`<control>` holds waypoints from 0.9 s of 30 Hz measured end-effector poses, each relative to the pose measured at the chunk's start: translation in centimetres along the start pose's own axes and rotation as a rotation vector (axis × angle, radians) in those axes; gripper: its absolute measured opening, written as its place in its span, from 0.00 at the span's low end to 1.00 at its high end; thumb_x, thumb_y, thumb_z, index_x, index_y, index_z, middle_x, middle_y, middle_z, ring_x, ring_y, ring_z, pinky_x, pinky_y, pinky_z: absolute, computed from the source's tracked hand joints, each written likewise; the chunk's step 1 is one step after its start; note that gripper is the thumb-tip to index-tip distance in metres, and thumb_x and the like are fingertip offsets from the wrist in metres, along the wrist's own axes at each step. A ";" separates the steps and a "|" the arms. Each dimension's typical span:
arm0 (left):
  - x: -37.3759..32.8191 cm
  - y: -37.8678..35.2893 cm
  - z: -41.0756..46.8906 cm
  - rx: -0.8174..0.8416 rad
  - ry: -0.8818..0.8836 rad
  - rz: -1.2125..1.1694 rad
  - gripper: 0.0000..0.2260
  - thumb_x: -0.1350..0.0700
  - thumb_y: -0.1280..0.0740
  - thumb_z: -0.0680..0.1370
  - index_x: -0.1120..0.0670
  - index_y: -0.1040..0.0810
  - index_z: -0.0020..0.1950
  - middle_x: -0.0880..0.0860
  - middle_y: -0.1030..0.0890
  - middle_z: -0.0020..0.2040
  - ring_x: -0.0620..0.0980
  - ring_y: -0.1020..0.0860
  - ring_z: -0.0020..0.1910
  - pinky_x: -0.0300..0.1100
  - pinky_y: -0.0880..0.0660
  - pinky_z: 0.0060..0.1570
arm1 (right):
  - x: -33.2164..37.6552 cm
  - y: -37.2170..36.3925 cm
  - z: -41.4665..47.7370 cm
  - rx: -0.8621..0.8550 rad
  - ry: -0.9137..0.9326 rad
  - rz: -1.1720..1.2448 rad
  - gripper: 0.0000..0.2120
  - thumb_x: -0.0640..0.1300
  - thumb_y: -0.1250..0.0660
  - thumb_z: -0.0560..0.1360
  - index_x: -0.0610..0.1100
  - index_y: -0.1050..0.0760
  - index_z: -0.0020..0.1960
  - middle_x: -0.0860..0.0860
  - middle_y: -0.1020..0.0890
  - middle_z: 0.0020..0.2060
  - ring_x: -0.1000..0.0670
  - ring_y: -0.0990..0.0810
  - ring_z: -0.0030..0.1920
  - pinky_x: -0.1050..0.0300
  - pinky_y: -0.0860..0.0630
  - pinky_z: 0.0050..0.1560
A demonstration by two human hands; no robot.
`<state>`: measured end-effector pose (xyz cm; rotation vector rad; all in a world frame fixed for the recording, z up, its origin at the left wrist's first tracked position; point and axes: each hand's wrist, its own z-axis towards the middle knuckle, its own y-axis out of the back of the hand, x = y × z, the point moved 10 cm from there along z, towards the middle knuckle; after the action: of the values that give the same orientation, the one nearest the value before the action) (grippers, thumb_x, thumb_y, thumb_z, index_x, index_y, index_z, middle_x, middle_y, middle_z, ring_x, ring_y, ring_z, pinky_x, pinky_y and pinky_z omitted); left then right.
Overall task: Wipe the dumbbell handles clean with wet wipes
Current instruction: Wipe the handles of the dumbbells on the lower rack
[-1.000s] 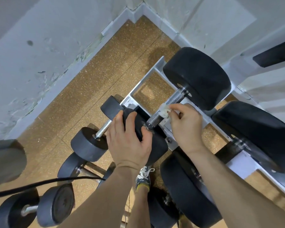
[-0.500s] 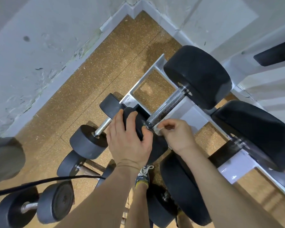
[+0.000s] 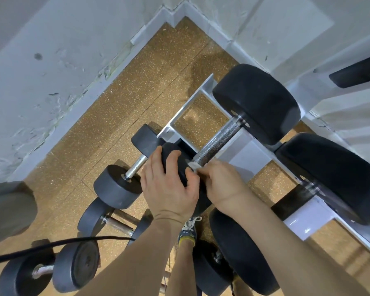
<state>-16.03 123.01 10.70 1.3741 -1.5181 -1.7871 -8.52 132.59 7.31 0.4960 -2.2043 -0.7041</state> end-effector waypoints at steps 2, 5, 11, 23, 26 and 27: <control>-0.1 0.0 0.0 -0.007 -0.005 0.004 0.19 0.48 0.42 0.74 0.54 0.22 0.60 0.59 0.25 0.66 0.61 0.28 0.66 0.60 0.31 0.62 | -1.5 -0.8 -1.0 0.018 -0.066 0.046 0.14 0.37 0.41 0.78 0.46 0.19 0.57 0.48 0.26 0.47 0.46 0.25 0.49 0.54 0.28 0.48; 0.0 -0.1 0.1 -0.017 -0.013 0.014 0.19 0.49 0.41 0.74 0.55 0.22 0.59 0.60 0.25 0.65 0.61 0.28 0.65 0.59 0.31 0.62 | -3.4 -1.6 0.1 -0.023 -0.197 0.205 0.12 0.37 0.38 0.79 0.46 0.17 0.55 0.48 0.21 0.49 0.47 0.23 0.50 0.55 0.26 0.53; 0.0 0.0 0.0 -0.025 -0.016 0.009 0.19 0.49 0.41 0.74 0.55 0.21 0.59 0.60 0.25 0.65 0.62 0.27 0.65 0.59 0.31 0.62 | -4.2 -1.5 -2.6 -0.030 -0.317 0.484 0.14 0.42 0.38 0.80 0.51 0.21 0.62 0.57 0.18 0.54 0.60 0.21 0.49 0.70 0.27 0.48; 0.0 0.0 0.0 0.011 0.000 -0.005 0.19 0.48 0.43 0.75 0.54 0.23 0.62 0.59 0.26 0.67 0.60 0.29 0.66 0.58 0.32 0.64 | -0.1 1.5 -4.2 -0.194 -0.047 0.548 0.21 0.33 0.39 0.77 0.54 0.19 0.59 0.64 0.19 0.40 0.69 0.23 0.36 0.76 0.32 0.38; -0.1 0.1 0.0 0.011 -0.001 -0.023 0.20 0.48 0.43 0.75 0.54 0.23 0.62 0.59 0.26 0.67 0.60 0.29 0.66 0.58 0.33 0.64 | 0.8 2.6 -1.7 -0.308 0.109 0.282 0.18 0.37 0.42 0.74 0.47 0.16 0.54 0.51 0.15 0.45 0.51 0.19 0.45 0.60 0.23 0.47; 0.0 0.1 0.1 0.008 0.004 -0.022 0.20 0.48 0.43 0.75 0.54 0.23 0.62 0.59 0.26 0.67 0.60 0.29 0.66 0.58 0.33 0.64 | 0.6 3.6 -1.1 -0.392 0.146 0.174 0.17 0.39 0.42 0.73 0.45 0.16 0.53 0.47 0.15 0.46 0.46 0.20 0.45 0.54 0.21 0.47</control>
<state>-16.10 123.02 10.81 1.4018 -1.5152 -1.7925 -8.52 134.72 10.52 0.1480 -1.8840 -0.9447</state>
